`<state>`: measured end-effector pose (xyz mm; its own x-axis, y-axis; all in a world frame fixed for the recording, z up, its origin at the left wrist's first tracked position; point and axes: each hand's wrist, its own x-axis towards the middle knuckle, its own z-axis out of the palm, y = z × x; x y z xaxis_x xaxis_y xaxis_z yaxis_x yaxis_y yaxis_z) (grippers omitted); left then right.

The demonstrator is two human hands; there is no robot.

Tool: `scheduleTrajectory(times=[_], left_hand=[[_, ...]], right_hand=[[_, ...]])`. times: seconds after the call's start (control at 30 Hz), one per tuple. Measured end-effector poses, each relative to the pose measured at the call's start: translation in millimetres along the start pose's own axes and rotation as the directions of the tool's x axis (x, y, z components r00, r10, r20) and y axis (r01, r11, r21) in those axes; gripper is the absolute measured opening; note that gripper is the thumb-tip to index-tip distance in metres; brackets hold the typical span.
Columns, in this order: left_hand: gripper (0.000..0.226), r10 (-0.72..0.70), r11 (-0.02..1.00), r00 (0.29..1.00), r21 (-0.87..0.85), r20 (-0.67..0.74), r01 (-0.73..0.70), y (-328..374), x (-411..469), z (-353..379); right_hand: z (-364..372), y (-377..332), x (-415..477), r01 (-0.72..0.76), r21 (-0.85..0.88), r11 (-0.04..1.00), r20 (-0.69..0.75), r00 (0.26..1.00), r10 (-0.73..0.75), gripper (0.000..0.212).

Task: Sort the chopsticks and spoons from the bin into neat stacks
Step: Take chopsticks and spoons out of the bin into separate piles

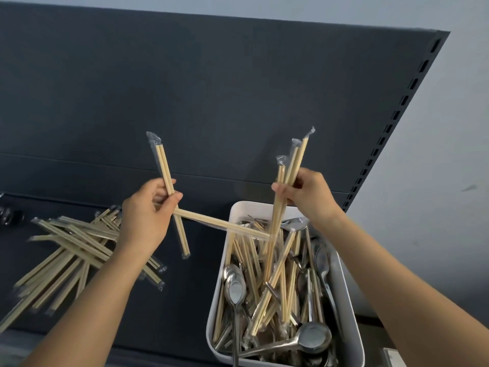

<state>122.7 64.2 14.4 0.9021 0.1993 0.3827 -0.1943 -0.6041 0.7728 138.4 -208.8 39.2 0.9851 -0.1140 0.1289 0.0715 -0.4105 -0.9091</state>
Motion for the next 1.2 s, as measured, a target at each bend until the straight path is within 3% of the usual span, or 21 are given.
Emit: scheduleTrajectory(times=[0.2, 0.4, 0.67, 0.77, 0.9, 1.07, 1.2], left_hand=[[0.023, -0.086, 0.996, 0.982, 0.001, -0.167, 0.088, -1.2, -18.0, -37.1], [0.019, -0.153, 0.987, 0.939, -0.01, -0.307, 0.158, -29.2, -33.8, -90.0], [0.023, -0.185, 0.98, 0.908, -0.008, -0.376, 0.196, -84.3, -33.3, -183.6], [0.022, -0.177, 0.98, 0.92, 0.023, -0.35, 0.198, -114.0, -27.6, -217.4], [0.018, -0.156, 0.981, 0.949, 0.07, -0.272, 0.182, -151.5, -12.3, -253.7], [0.021, -0.119, 0.985, 0.992, 0.119, -0.03, 0.122, -179.5, 14.5, -253.7], [0.024, -0.093, 0.986, 0.982, 0.154, 0.163, 0.067, -197.4, 31.7, -231.6]], right_hand=[[-7.2, -36.8, -3.0, 0.184, 0.12, 0.976, -0.094, 0.98, -0.174, 0.01], [15.2, -69.9, -18.0, 0.281, 0.249, 0.927, -0.177, 0.954, -0.242, 0.009], [104.3, -120.4, -42.6, 0.274, 0.28, 0.92, -0.082, 0.962, -0.261, 0.005], [154.0, -131.5, -46.7, 0.226, 0.249, 0.942, -0.051, 0.974, -0.221, 0.008], [222.8, -136.2, -44.6, 0.135, 0.039, 0.99, 0.058, 0.989, -0.137, 0.017], [279.8, -133.3, -42.8, 0.023, -0.277, 0.961, 0.178, 0.984, 0.027, 0.023], [309.2, -123.5, -35.0, -0.028, -0.391, 0.92, 0.222, 0.967, 0.123, 0.021]])
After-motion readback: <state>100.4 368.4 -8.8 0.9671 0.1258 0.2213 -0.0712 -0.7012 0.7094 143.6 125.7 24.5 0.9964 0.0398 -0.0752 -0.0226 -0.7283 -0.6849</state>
